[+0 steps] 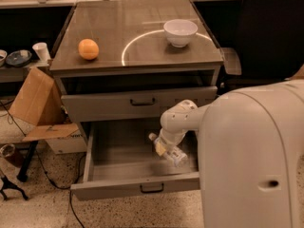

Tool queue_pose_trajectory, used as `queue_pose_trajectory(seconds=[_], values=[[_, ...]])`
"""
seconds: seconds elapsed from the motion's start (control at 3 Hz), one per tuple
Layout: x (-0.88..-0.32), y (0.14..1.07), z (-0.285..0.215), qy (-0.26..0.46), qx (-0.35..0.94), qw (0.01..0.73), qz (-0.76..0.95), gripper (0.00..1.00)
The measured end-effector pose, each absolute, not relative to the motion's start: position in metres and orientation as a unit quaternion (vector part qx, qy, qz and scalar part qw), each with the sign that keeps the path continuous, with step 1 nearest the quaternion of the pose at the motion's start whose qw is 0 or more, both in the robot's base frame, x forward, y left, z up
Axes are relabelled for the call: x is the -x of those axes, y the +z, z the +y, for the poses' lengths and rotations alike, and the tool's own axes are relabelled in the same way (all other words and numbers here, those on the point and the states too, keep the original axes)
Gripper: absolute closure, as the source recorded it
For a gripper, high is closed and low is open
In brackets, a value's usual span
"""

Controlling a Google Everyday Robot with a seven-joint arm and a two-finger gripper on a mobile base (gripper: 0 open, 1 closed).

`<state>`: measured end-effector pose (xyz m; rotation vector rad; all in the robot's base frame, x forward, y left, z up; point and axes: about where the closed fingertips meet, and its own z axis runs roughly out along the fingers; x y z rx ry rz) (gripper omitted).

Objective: Pick blue plastic bottle from middle drawer and place on counter

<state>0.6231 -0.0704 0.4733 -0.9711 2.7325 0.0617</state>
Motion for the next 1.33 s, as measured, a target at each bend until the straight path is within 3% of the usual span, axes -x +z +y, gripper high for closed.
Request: queue_pose_trajectory(seconds=[0.67,1.33], values=[[-0.559,0.574,-0.128,-0.109,0.338,0.073,0.932,1.00],[-0.544,0.715,-0.134,-0.214,0.339,0.128,0.907,1.00]])
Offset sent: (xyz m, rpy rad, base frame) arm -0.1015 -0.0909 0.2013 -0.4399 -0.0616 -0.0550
